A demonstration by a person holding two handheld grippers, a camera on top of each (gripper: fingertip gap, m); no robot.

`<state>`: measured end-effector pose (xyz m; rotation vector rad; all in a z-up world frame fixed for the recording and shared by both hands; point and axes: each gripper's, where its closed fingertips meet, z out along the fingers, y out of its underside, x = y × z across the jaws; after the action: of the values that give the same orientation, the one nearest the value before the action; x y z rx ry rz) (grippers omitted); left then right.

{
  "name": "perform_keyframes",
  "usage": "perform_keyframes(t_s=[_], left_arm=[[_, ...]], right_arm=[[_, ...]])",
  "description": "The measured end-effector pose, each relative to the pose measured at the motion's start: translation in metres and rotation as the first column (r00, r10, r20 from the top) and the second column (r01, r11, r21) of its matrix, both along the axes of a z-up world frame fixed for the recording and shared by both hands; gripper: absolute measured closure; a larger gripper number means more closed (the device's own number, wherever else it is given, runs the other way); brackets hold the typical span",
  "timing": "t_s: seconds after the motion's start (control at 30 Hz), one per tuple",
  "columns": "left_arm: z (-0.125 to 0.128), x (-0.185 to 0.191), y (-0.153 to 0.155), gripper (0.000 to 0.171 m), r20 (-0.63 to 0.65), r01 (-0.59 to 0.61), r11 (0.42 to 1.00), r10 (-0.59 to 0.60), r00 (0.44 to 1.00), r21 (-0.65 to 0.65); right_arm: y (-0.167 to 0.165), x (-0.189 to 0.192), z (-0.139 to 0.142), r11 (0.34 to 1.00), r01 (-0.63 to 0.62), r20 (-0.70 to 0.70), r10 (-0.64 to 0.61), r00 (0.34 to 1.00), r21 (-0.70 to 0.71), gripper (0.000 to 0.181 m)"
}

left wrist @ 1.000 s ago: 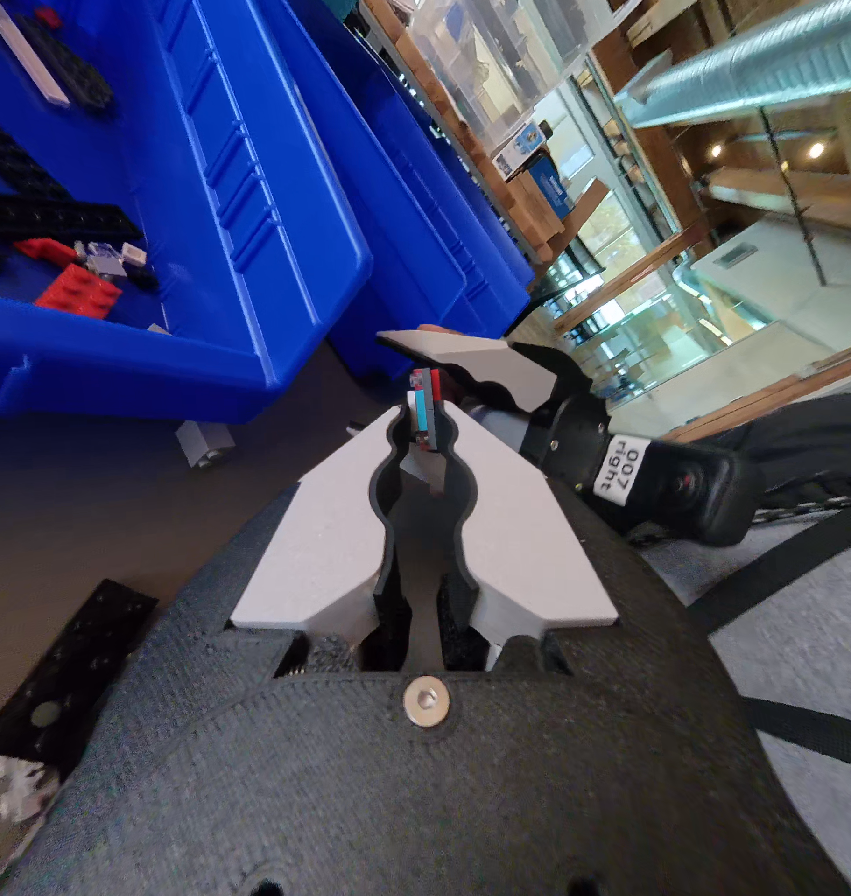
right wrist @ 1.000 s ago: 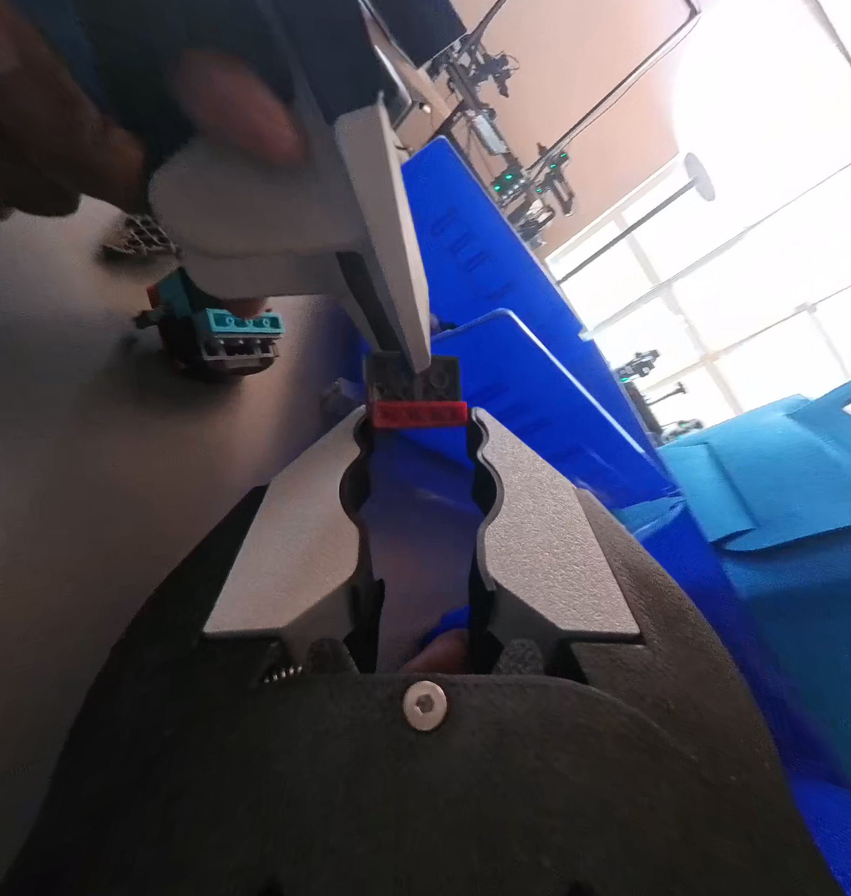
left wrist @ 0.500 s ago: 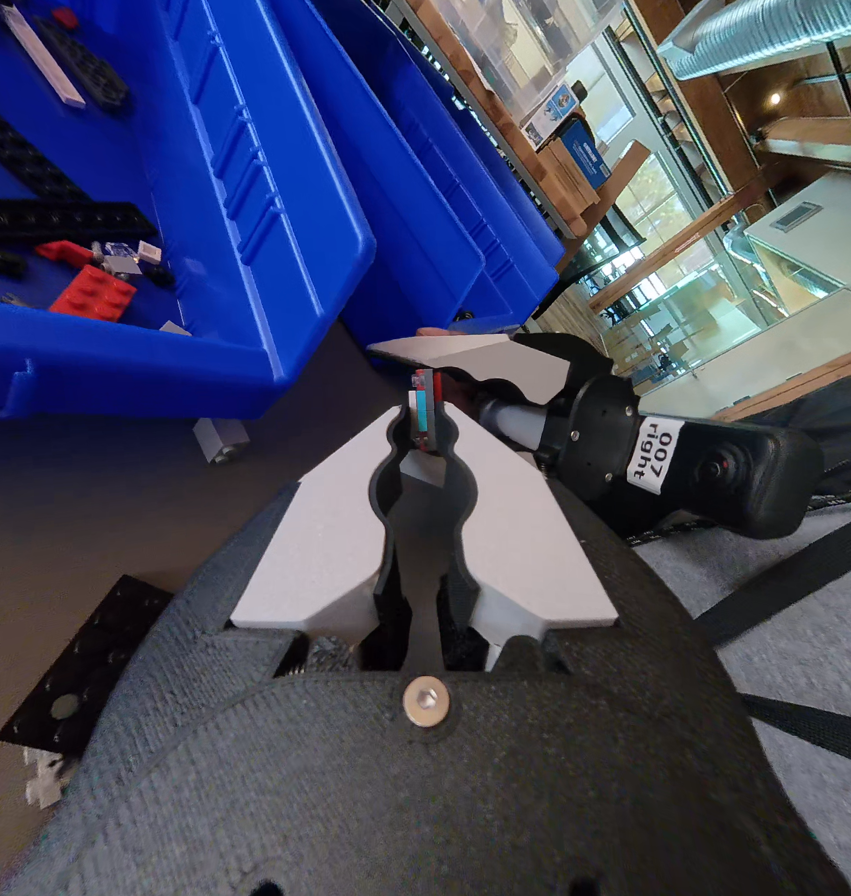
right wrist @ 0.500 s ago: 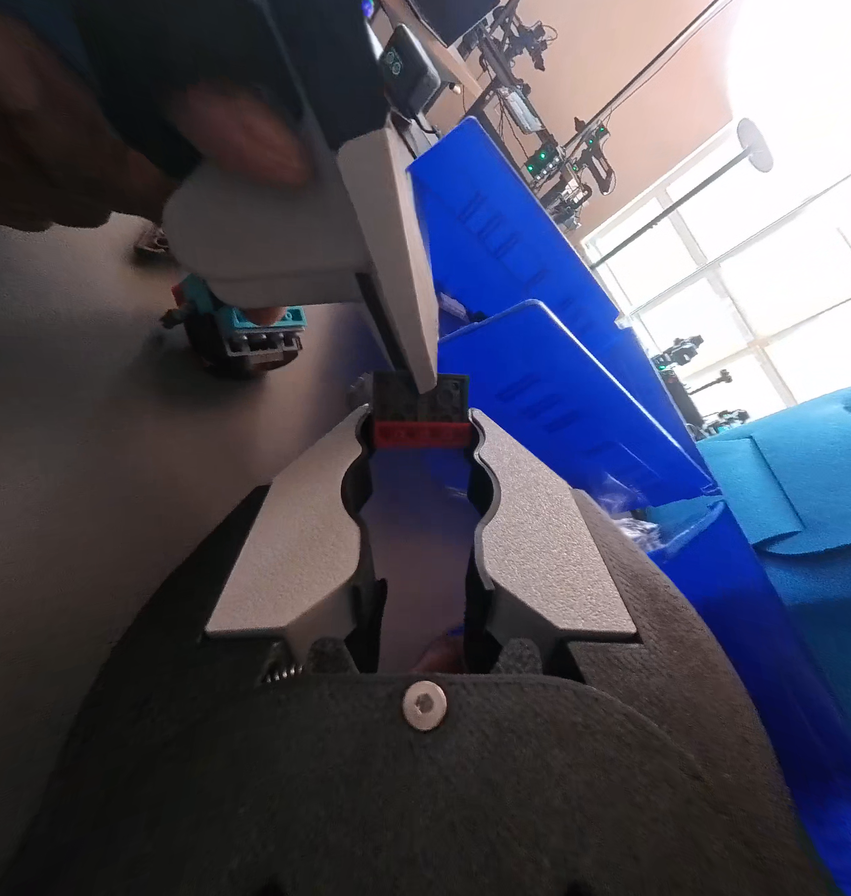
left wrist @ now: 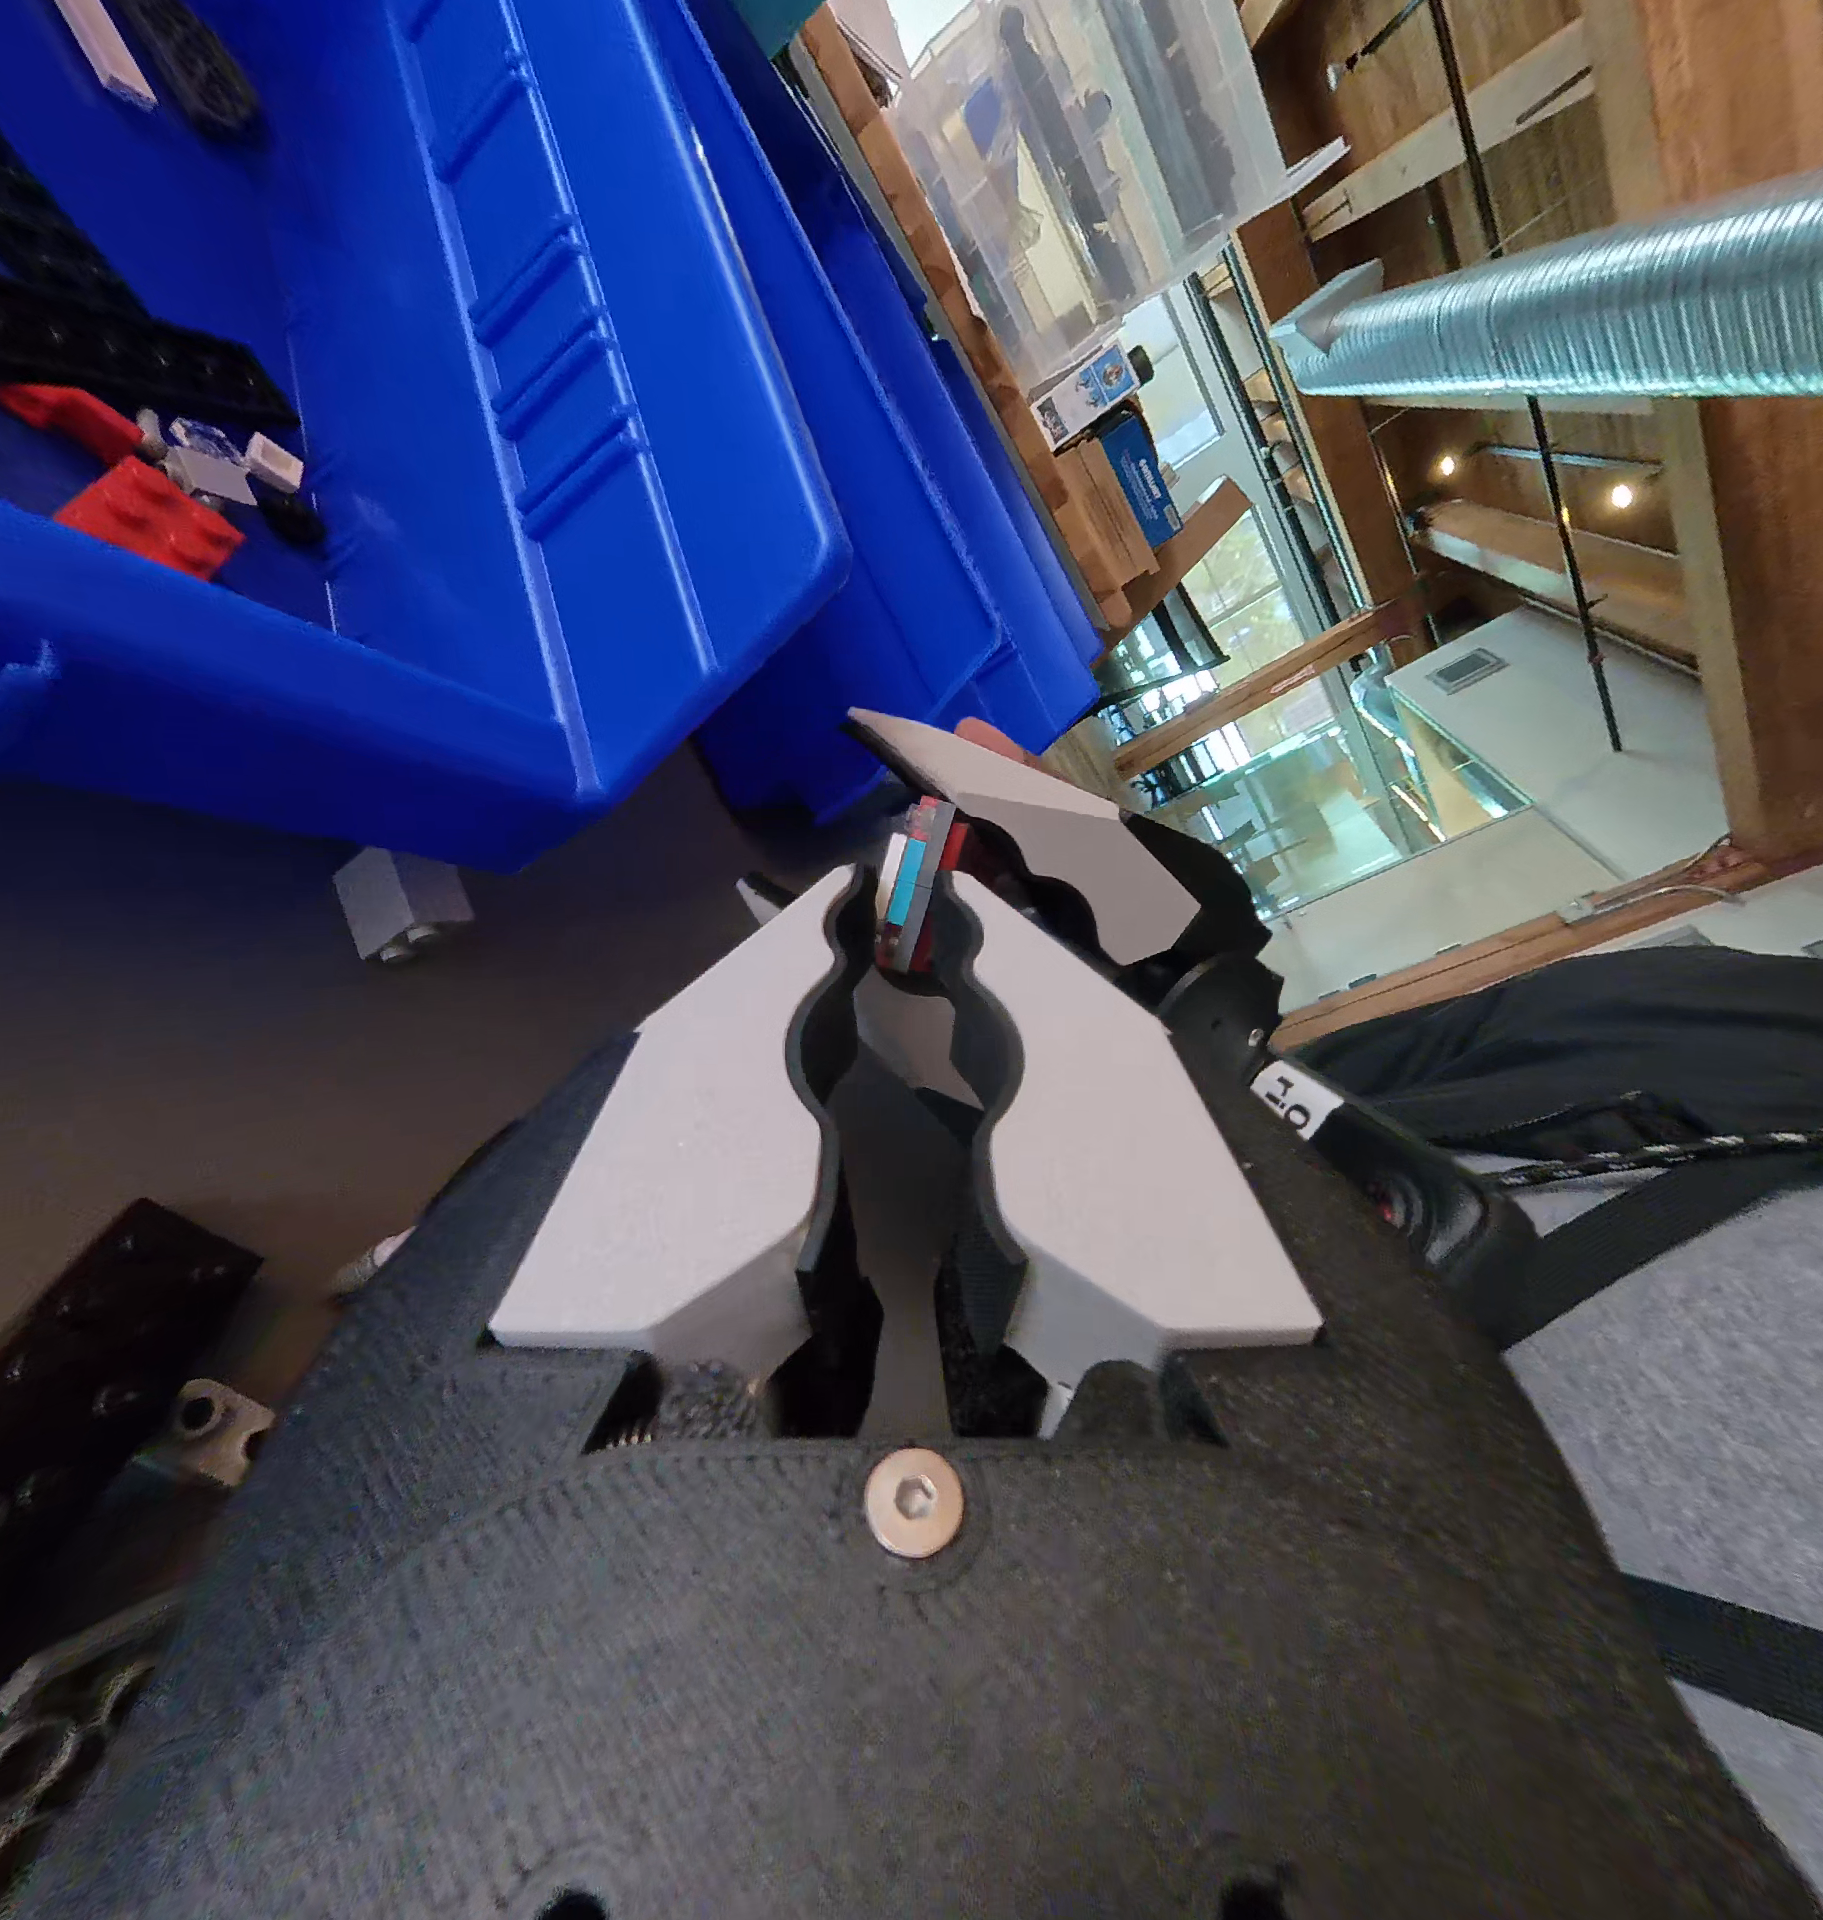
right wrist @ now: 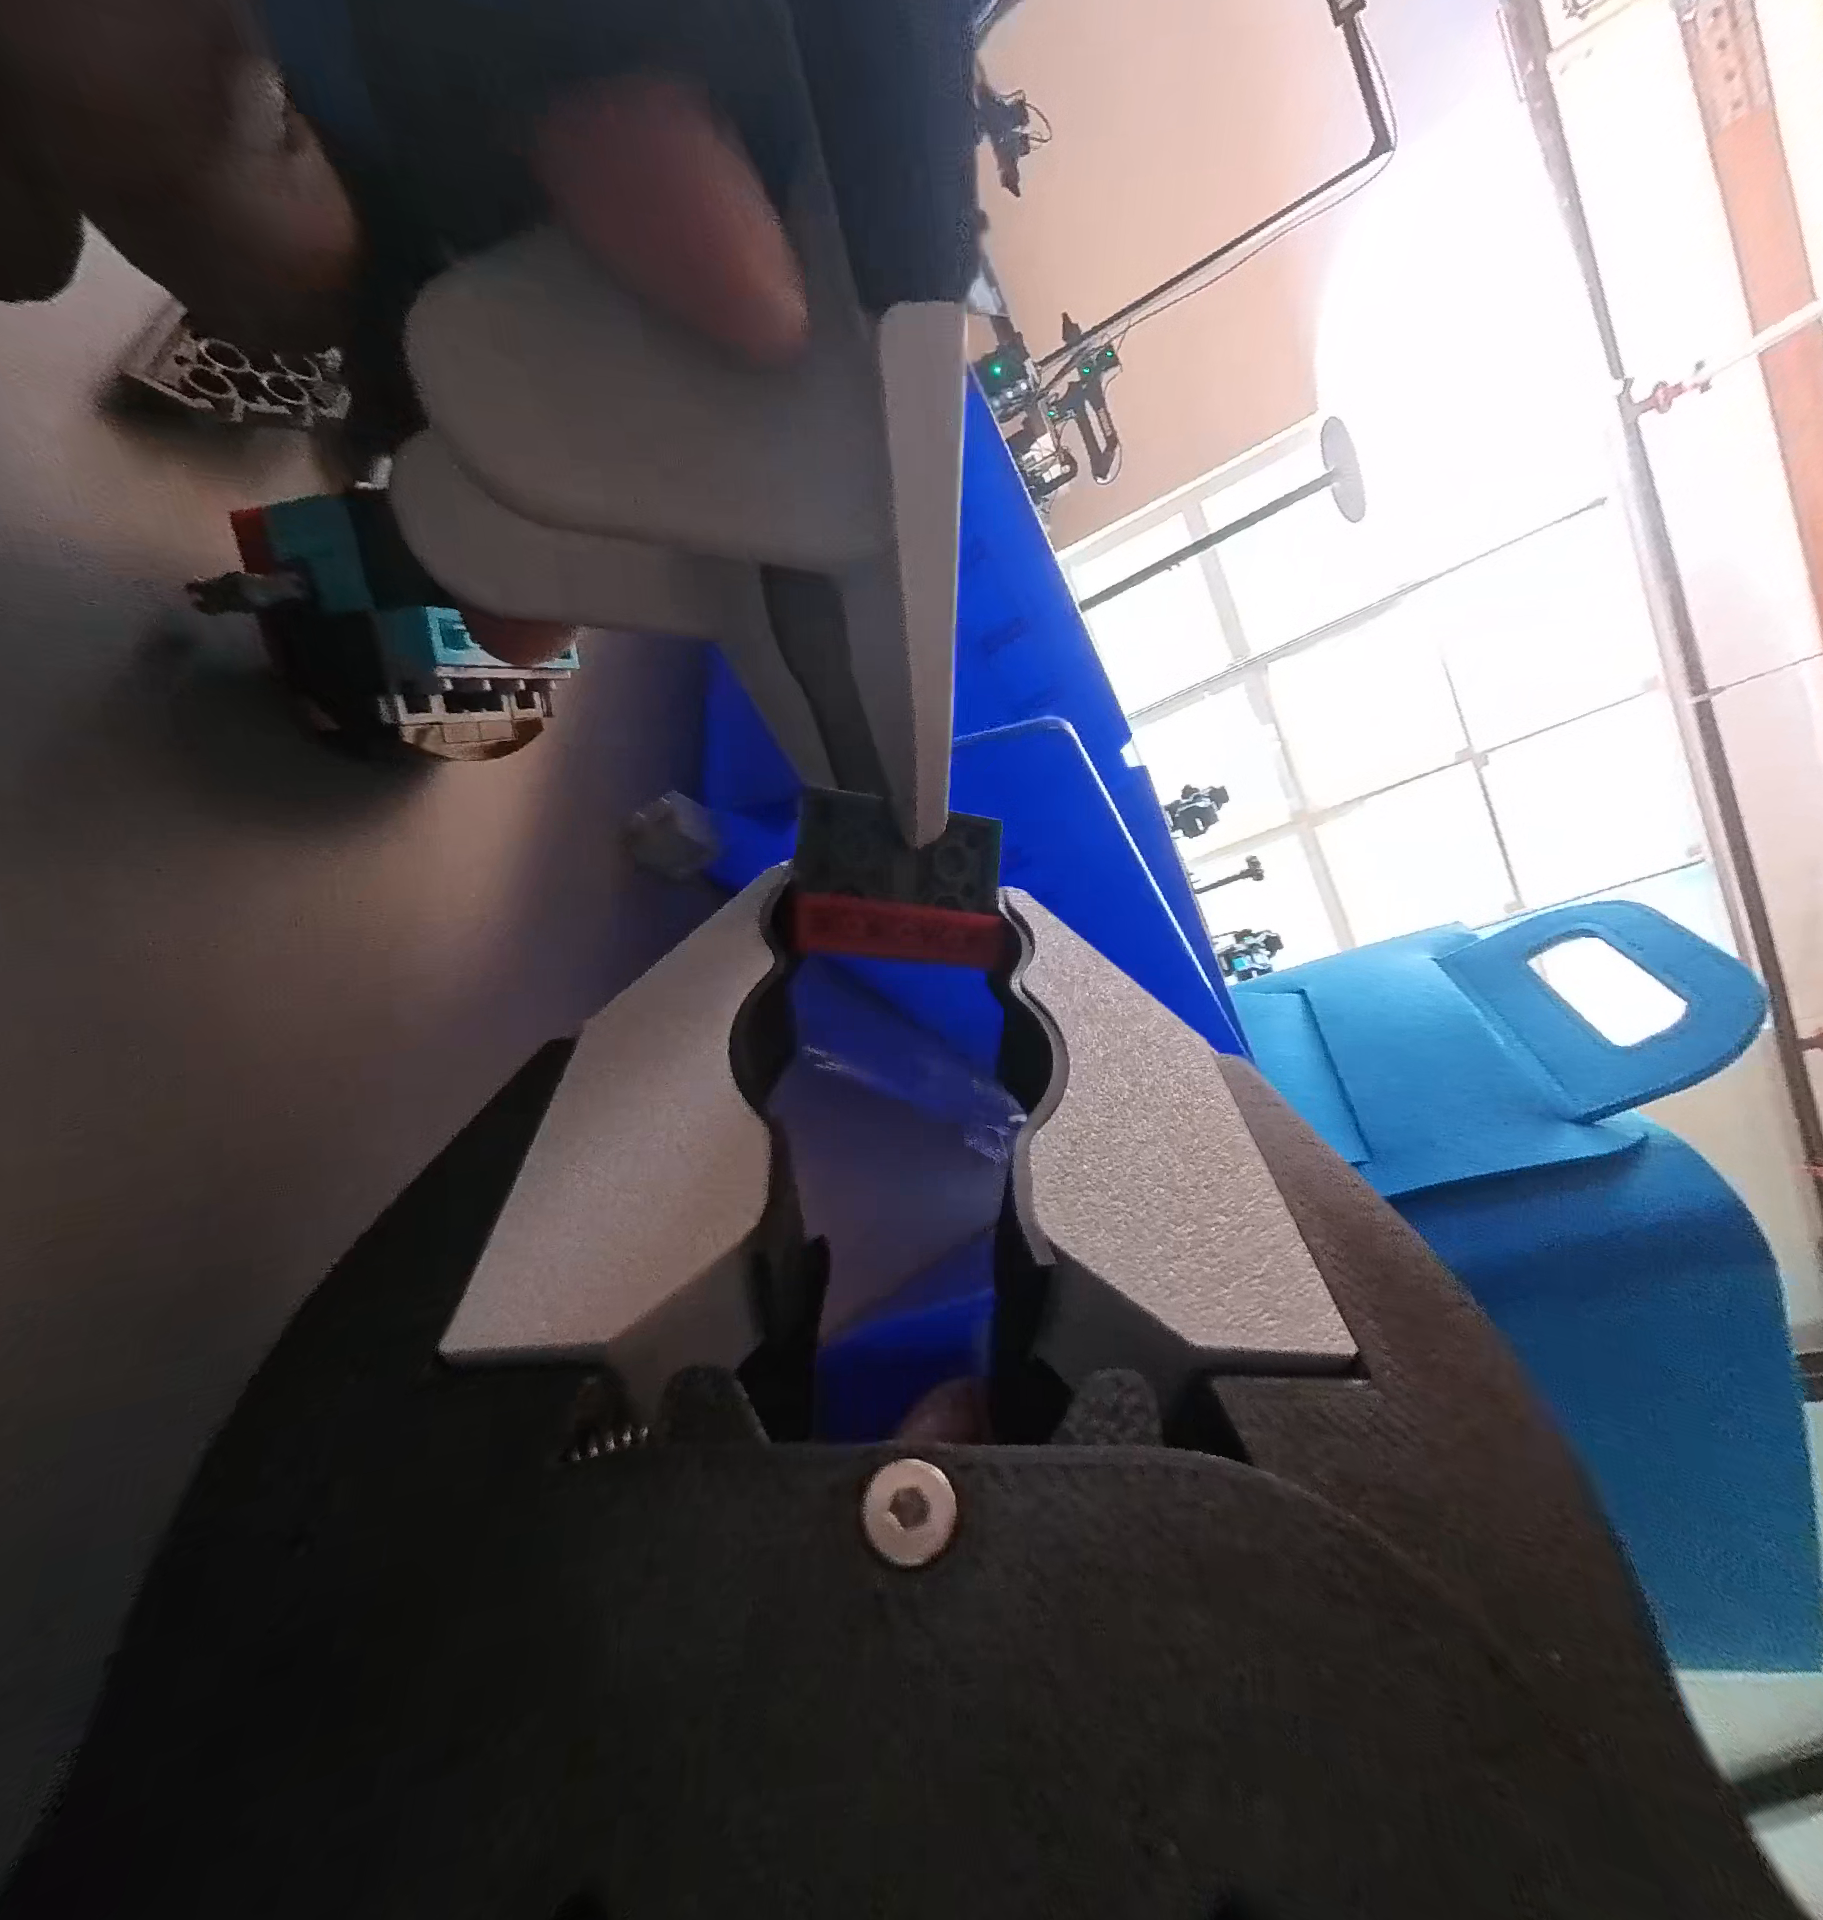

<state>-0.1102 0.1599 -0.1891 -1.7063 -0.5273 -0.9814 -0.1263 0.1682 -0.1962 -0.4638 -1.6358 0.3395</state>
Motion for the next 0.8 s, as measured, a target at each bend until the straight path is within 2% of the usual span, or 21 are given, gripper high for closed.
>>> perform_keyframes(t_s=[0.33, 0.43, 0.6, 0.67, 0.8], left_arm=[[0.0, 0.0, 0.0, 0.161, 0.116, -0.002, 1.0, 0.001, 0.993, 0.006], [0.004, 0.0, -0.001, 0.161, 0.138, 0.01, 0.999, -0.014, 0.99, 0.031], [0.007, 0.004, -0.004, 0.16, 0.03, 0.089, 0.996, -0.09, 0.995, 0.031], [0.005, 0.007, -0.005, 0.149, -0.027, 0.122, 0.992, -0.122, 0.992, 0.0], [0.005, 0.013, -0.007, 0.145, -0.082, 0.169, 0.986, -0.169, 0.982, -0.006]], right_arm=[[0.0, 0.0, 0.003, 0.997, 0.005, -0.034, -0.003, 0.999, 0.074, 0.146], [0.0, 0.0, 0.007, 0.998, -0.005, -0.053, 0.008, 0.999, 0.059, 0.146], [-0.006, 0.0, 0.009, 0.99, -0.102, -0.047, 0.098, 0.994, -0.098, 0.144], [-0.011, 0.002, 0.012, 0.979, -0.155, -0.057, 0.149, 0.987, -0.131, 0.144], [-0.021, 0.004, 0.012, 0.966, -0.214, -0.058, 0.207, 0.977, -0.143, 0.144]])
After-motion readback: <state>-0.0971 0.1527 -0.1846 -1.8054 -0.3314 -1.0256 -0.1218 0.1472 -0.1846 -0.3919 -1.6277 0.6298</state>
